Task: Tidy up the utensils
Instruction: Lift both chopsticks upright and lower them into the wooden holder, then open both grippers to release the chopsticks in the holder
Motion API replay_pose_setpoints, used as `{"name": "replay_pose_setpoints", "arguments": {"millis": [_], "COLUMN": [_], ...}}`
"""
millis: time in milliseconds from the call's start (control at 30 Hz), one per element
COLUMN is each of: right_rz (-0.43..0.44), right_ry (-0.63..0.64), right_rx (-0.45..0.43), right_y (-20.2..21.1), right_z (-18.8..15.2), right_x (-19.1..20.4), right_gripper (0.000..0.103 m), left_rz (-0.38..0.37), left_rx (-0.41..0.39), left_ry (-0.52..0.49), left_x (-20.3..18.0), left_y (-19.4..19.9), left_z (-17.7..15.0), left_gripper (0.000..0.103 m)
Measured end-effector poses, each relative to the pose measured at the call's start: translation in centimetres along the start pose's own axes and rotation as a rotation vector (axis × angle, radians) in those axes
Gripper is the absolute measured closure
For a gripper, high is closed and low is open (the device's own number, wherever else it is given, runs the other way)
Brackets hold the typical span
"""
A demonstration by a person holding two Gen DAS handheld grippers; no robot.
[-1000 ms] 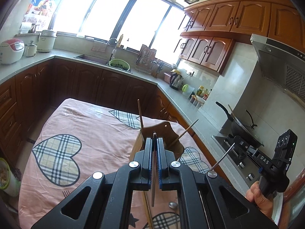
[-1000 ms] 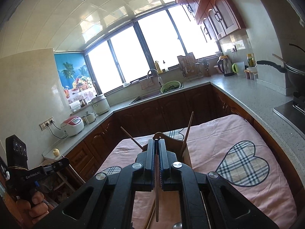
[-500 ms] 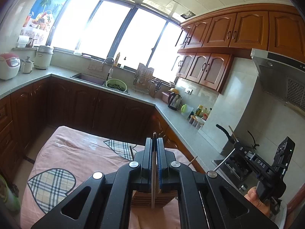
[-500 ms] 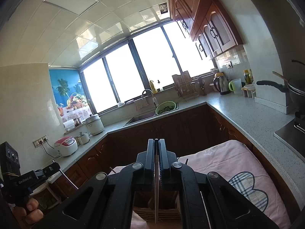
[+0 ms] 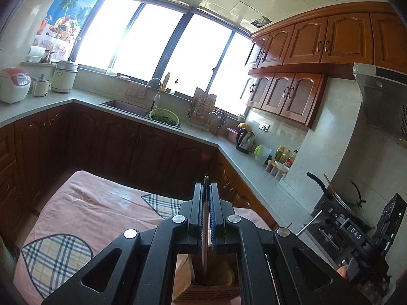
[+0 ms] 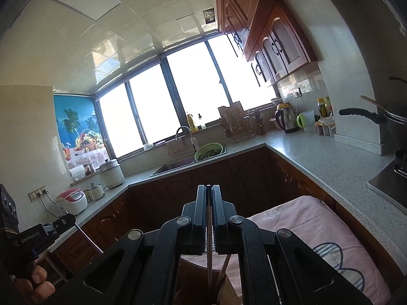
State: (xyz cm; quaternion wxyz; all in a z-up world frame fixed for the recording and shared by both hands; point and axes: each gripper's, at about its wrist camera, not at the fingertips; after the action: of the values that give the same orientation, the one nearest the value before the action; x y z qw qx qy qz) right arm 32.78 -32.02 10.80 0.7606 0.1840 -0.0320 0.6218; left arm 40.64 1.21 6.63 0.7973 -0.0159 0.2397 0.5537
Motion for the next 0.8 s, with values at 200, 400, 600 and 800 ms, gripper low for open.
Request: {"name": "replay_pose_setpoints", "arguments": {"millis": [200, 400, 600, 800], "right_rz": [-0.026, -0.039, -0.043, -0.043], "right_ry": [-0.021, -0.047, -0.069, -0.066], "right_rx": [0.023, 0.043, 0.066, 0.086], "right_y": [-1.9, -3.1, -3.6, -4.0], "right_z": [-3.3, -5.8, -6.7, -6.9], "right_x": [-0.8, -1.4, -2.0, -2.2], "right_gripper": [0.099, 0.099, 0.099, 0.099], "left_rz": [0.023, 0.025, 0.026, 0.026], "left_rx": [0.021, 0.043, 0.088, 0.104], "left_ry": [0.025, 0.042, 0.045, 0.033], "left_x": [0.7, 1.0, 1.2, 1.1], "left_y": [-3.5, -5.9, -7.4, -7.8], "left_z": [-2.9, -4.3, -4.6, -3.6], "left_gripper": [0.100, 0.100, 0.100, 0.100]}}
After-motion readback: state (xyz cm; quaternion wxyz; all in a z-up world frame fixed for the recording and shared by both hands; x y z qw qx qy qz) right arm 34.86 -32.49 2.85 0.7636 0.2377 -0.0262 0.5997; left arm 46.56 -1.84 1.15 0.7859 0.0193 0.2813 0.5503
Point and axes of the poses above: each gripper's, at about its wrist camera, not at the fingertips, and y roughly against the way its jaws point, x to its left, z to its top, and after that the axes turned 4 degrees about -z, right-handed
